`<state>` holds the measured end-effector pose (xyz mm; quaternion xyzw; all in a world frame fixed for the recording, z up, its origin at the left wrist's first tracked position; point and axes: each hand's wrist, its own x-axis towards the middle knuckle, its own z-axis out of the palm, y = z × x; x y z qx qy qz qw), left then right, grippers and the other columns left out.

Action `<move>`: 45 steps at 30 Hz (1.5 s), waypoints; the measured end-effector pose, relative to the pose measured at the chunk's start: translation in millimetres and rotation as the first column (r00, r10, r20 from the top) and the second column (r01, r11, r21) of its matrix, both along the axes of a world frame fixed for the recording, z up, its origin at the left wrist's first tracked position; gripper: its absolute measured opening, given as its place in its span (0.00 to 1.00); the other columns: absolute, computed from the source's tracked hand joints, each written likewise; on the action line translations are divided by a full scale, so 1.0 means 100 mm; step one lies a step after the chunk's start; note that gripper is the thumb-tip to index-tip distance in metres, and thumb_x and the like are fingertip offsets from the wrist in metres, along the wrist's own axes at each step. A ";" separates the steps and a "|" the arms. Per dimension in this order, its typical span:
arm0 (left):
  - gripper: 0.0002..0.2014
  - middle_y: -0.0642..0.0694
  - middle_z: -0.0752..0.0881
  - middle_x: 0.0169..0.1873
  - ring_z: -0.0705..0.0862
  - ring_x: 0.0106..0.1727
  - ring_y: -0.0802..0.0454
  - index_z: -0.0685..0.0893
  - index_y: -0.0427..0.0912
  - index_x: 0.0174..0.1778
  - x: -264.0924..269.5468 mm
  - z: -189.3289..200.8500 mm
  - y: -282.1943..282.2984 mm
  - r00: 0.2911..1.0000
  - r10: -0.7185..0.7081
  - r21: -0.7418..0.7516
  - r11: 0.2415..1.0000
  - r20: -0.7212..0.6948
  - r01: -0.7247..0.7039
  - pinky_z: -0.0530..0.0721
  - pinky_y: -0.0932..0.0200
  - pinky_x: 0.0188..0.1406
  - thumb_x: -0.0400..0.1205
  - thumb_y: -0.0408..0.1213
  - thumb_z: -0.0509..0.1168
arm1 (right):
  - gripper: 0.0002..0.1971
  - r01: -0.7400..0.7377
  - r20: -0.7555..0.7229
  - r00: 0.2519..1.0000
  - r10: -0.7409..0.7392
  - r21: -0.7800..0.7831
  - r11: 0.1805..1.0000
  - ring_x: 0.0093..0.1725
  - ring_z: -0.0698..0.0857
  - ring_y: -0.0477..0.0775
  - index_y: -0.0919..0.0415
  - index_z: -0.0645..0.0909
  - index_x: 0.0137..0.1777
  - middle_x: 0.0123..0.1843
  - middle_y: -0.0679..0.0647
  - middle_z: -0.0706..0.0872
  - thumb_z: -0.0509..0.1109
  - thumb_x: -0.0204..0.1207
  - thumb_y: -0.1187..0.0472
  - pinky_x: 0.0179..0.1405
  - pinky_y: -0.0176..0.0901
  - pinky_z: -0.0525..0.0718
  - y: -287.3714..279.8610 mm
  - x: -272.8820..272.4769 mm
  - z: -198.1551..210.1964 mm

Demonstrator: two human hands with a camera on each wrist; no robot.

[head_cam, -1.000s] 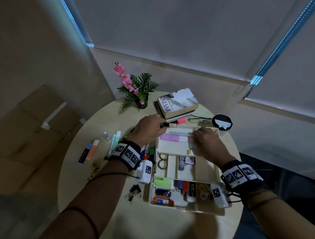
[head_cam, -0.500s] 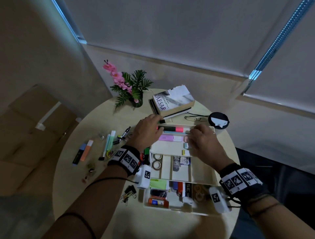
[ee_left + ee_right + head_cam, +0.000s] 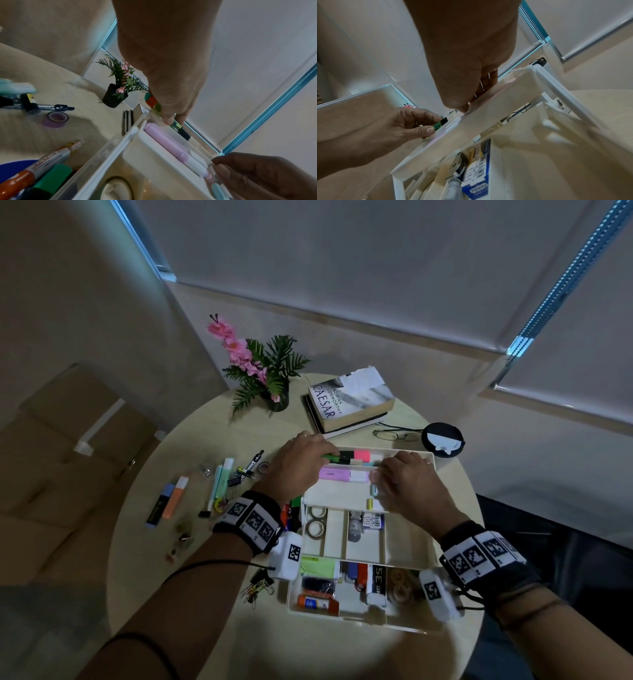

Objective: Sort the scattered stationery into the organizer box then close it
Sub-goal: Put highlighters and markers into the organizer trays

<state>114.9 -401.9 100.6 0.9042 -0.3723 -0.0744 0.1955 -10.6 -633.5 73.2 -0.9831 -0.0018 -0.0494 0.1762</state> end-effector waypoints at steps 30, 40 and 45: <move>0.24 0.46 0.70 0.87 0.69 0.83 0.42 0.79 0.43 0.80 -0.32 -0.26 0.83 0.985 0.129 -0.206 0.973 0.111 -0.104 0.63 0.46 0.79 0.85 0.31 0.66 | 0.12 -0.116 0.203 0.973 0.106 0.040 0.992 0.51 0.83 0.72 0.64 0.88 0.59 0.52 0.64 0.85 0.75 0.76 0.66 0.51 0.64 0.83 1.01 0.32 0.31; 0.15 0.40 0.83 0.61 0.82 0.63 0.34 0.87 0.44 0.63 -0.04 -0.89 3.28 0.686 0.711 0.084 0.701 -0.151 -0.708 0.83 0.39 0.64 0.81 0.39 0.73 | 0.06 -0.108 -0.153 0.979 0.135 0.168 0.980 0.38 0.85 0.57 0.57 0.88 0.54 0.44 0.55 0.89 0.75 0.79 0.61 0.41 0.44 0.80 2.60 0.92 0.00; 0.13 0.41 0.83 0.57 0.84 0.56 0.36 0.87 0.44 0.58 -0.05 -1.13 3.87 0.675 0.709 0.098 0.701 -0.202 -0.707 0.86 0.39 0.57 0.80 0.41 0.77 | 0.18 -0.133 -0.421 0.886 0.196 0.174 0.976 0.62 0.86 0.66 0.60 0.82 0.73 0.64 0.66 0.85 0.65 0.85 0.63 0.60 0.53 0.85 3.26 1.27 -0.42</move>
